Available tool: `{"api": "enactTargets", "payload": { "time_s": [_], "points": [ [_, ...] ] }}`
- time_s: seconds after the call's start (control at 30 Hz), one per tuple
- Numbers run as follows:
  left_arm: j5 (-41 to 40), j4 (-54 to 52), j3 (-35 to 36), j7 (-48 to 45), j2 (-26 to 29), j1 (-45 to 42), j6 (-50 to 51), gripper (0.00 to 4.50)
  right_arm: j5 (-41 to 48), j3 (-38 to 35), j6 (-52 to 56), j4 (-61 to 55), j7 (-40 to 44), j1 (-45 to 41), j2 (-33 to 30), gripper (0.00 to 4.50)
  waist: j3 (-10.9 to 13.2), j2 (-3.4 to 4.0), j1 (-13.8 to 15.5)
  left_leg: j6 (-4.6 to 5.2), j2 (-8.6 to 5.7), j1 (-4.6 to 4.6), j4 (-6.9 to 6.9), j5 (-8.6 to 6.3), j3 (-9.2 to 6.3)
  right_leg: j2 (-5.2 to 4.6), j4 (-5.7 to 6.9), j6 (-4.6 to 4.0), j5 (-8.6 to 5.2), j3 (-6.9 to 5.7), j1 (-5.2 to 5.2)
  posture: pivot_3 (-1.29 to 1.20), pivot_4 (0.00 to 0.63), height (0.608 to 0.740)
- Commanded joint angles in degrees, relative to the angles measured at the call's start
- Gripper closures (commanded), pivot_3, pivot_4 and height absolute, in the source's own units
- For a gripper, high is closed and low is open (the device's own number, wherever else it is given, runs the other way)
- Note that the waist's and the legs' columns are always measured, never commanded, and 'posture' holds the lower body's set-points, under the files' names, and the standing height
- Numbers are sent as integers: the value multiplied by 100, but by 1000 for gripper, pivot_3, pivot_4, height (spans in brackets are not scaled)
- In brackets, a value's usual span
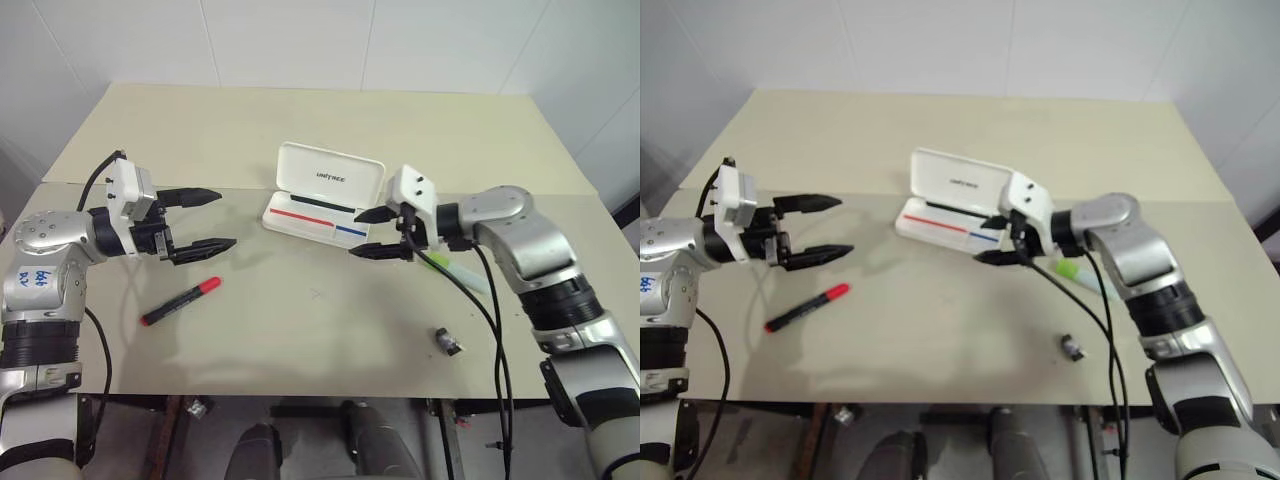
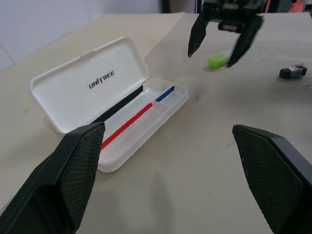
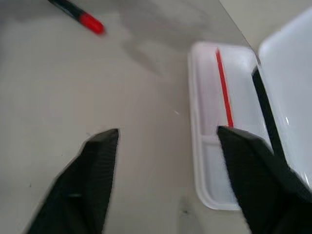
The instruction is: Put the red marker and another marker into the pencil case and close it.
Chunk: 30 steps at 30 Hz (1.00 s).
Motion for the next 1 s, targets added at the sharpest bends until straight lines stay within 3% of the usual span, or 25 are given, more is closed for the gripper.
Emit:
{"api": "enactTargets", "payload": {
  "time_s": [0.03, 0.43, 0.77, 0.87, 1.0],
  "points": [
    [-52, -248, 223, 20, 175, 142, -84, 0, -496, 170, -298, 539, -143, -353, 198, 2031, 0, 0, -25, 0, 0, 0, 0, 0, 1, -1, -2, 0, 0, 1, 0, 0, 150, 740],
    [-126, -804, 477, 270, 269, 763, -13, 0, -1266, 277, -971, 1991, -124, -904, 905, 2031, 0, 0, -81, -3, 4, -5, -9, -2, 1, -3, 9, 2, 1, -3, -2, 0, 150, 740],
    [-248, -1137, 610, 518, 336, 757, 219, 0, -1776, 481, -1342, 2729, -112, -1051, 1362, 2031, 0, 1, -123, -4, 4, -3, -8, -2, 0, -3, 15, 1, 1, -4, -2, 0, 150, 740],
    [-273, -1211, 613, 569, 342, 702, 264, 0, -1937, 510, -1540, 3089, -180, -1209, 1455, 2647, 0, 1, -190, -4, 4, 0, -7, -2, 0, -3, 19, 1, 1, -4, -1, 0, 150, 740],
    [-276, -1207, 608, 594, 336, 647, 263, 0, -2037, 462, -1729, 3406, -204, -1371, 1533, 4014, 0, 1, -224, -5, 3, 1, -6, -2, -2, -3, 28, 1, 1, -4, -1, 0, 150, 740]
  ]
}}
